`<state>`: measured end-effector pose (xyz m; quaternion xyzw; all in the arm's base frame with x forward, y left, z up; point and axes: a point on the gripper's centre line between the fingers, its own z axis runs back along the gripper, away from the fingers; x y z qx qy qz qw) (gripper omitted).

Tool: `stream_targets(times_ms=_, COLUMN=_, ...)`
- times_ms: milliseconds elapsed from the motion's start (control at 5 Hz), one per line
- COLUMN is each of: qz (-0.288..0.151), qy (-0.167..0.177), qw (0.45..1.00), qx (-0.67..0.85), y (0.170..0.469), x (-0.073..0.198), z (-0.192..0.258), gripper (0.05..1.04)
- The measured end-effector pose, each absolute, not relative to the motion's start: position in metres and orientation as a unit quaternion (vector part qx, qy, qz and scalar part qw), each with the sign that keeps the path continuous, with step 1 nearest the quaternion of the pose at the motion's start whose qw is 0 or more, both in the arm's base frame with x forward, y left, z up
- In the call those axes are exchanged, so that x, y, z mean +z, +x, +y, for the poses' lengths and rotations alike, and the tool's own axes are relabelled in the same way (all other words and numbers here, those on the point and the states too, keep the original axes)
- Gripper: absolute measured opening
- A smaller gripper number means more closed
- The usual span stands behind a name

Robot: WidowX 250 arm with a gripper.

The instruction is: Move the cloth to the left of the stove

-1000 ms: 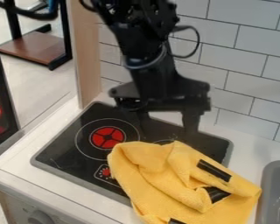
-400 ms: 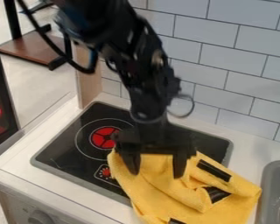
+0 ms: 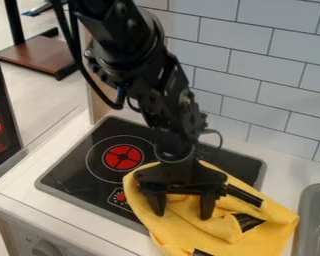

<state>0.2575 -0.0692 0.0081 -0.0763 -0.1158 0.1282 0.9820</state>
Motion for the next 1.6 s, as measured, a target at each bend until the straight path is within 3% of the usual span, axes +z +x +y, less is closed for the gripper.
stream_targets(times_ms=800, qz=-0.123, qy=-0.065, qw=0.972, qx=0.188, y=0.309, x=0.001, z=-0.048, gripper=0.999)
stream_targets(times_ms=1200, qz=-0.139, qy=-0.048, qw=0.956, qx=0.254, y=0.334, x=0.003, z=-0.003, gripper=0.999)
stream_targets(times_ms=1600, qz=-0.127, qy=-0.011, qw=0.93, qx=0.344, y=0.329, x=0.006, z=0.064, gripper=0.999)
